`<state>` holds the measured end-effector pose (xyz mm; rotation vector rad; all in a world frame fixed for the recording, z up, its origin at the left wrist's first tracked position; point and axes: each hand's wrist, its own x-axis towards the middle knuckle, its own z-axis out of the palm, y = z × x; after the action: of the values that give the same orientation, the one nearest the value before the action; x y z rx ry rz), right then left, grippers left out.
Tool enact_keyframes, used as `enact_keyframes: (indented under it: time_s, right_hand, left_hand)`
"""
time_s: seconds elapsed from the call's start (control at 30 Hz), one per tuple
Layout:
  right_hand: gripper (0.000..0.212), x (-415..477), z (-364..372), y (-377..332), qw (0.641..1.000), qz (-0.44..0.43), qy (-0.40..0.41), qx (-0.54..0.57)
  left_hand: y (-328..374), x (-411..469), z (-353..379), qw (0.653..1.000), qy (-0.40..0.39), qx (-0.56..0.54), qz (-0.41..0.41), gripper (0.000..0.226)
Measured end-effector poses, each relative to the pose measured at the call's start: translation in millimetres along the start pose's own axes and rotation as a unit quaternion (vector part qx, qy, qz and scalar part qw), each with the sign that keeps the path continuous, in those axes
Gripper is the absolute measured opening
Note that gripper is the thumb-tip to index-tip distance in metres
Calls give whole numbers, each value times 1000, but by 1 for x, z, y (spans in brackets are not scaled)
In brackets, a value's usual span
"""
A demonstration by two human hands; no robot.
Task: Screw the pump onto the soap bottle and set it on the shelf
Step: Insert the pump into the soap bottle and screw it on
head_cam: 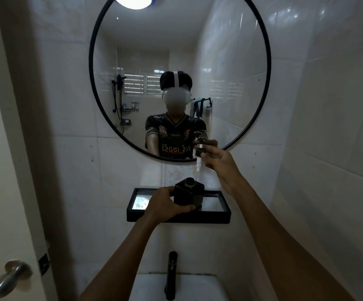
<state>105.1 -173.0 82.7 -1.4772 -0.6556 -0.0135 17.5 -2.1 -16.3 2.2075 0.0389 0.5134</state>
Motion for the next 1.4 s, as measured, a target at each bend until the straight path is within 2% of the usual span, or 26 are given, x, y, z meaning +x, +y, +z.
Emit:
enact_keyframes:
  time_s: [0.2, 0.5, 0.63, 0.7, 0.83, 1.07, 1.17, 1.4]
  right_hand:
    - [36, 1, 8, 1, 999, 11, -14, 29]
    - [35, 2, 5, 16, 998, 25, -52, 24]
    - [34, 1, 3, 25, 997, 33, -71, 9]
    - [35, 1, 3, 29, 996, 41, -80, 2]
    - [33, 0, 2, 35, 995, 52, -82, 9]
    - [38, 6, -1, 38, 992, 40, -121, -9]
    - [37, 3, -1, 41, 991, 37, -126, -21]
    - [37, -6, -9, 50, 989, 52, -134, -45]
  left_hand:
    - [-7, 2, -1, 1000, -10, 0, 1, 75]
    - [-8, 2, -4, 1000, -20, -10, 3, 68]
    - [-12, 5, -5, 1000, -26, -8, -6, 76]
    - [-15, 8, -8, 999, -46, -14, -16, 75]
    - [-14, 19, -21, 991, -114, -57, -43, 59]
    - [-10, 32, -32, 968, -204, -130, -72, 61]
    - [-11, 38, -31, 959, -240, -126, -76, 50]
    - [-16, 48, -30, 950, -275, -135, -69, 49]
